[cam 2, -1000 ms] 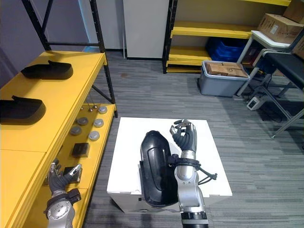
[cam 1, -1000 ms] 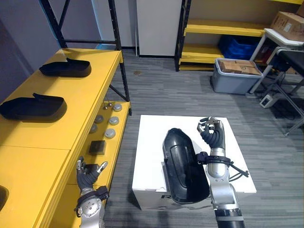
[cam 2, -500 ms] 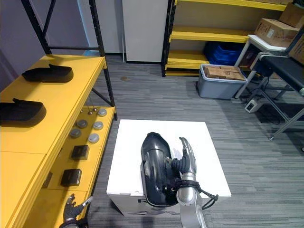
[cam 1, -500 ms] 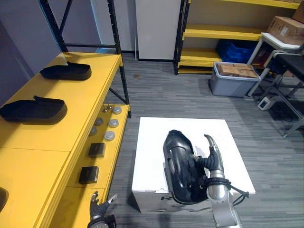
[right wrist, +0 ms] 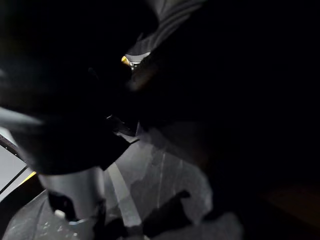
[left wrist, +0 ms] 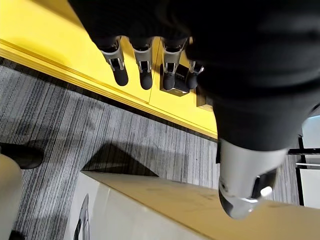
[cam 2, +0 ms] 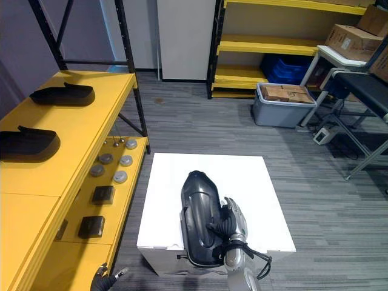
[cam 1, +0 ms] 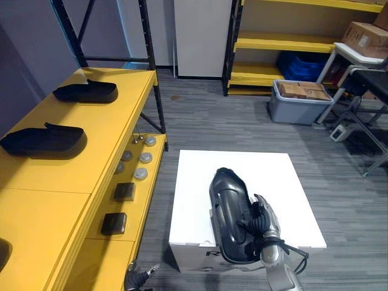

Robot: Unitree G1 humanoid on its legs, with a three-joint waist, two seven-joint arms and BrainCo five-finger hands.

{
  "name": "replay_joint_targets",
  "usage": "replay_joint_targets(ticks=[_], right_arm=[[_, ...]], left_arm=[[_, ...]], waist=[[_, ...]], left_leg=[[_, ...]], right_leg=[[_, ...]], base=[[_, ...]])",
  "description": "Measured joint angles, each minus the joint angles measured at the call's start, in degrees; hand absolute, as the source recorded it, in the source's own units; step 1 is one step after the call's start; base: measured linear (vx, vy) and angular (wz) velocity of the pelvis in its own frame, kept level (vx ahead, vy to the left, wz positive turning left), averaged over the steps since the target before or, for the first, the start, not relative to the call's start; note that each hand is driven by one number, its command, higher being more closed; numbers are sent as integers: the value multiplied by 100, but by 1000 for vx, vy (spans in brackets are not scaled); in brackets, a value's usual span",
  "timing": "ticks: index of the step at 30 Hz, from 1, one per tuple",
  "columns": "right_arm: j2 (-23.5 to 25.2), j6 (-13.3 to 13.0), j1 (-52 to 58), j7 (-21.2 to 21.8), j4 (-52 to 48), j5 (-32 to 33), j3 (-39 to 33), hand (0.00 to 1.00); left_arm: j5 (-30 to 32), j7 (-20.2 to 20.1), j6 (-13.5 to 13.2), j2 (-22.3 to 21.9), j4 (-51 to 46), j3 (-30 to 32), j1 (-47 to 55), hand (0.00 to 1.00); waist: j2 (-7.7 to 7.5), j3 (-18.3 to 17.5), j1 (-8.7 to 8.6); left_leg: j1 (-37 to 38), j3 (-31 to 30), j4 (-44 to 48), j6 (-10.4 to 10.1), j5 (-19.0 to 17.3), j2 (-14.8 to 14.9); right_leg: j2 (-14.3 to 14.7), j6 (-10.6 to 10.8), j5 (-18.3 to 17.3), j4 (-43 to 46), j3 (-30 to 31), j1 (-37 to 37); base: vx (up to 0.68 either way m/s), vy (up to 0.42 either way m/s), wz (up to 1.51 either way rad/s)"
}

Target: Walk over and take plastic housings, then place them on the shelf

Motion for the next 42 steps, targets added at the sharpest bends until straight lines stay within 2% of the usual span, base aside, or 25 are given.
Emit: replay_joint_targets(ticks=[5, 9, 23, 30, 36, 42], right_arm=[[90, 119, -321, -11, 217, -210, -232, 100], [-26, 210, -531, -10, 303, -221, -299, 100], [-63, 256, -628, -22, 278, 2, -262, 100], [-61, 249, -624, -53, -185, 226, -114, 100], [-62, 153, -625, -397, -685, 541, -107, 100], [-75, -30, -619, -739, -1279, 783, -71, 100]], left_arm=[[-3, -72, 34, 16, 91, -9, -11, 0], [-4, -80, 40, 17, 91, -12, -12, 0], [-8, -78, 42, 66, 80, -65, -16, 0], [-24, -69, 37, 78, -36, -57, -2, 0], [-24, -35, 28, 79, -156, -50, -5, 0], [-24, 169, 4, 72, -452, -49, 10, 0]], waist=[[18, 2, -18], [5, -6, -17], [-28, -13, -16], [-5, 3, -13], [28, 25, -17], [84, 60, -12]], left_leg=[[0, 3, -17, -5, 15, 14], [0, 4, -64, -16, 25, 38], [19, 11, -103, -22, 31, 35], [11, 12, -95, -22, 31, 36], [21, 15, -71, -24, 29, 35], [-21, 33, 6, -47, 2, 45]], right_leg=[[15, -5, 8, -14, 2, 2], [41, -7, 8, -7, -3, -9], [36, -9, 3, 0, 16, -16], [36, -9, 3, 3, 33, -22], [34, -9, 3, 4, 43, -19], [46, -12, 1, 3, 60, -29]], base=[[-35, 11, 0], [9, 1, 0], [23, 6, -1], [0, 0, 0], [0, 0, 0], [0, 0, 0]])
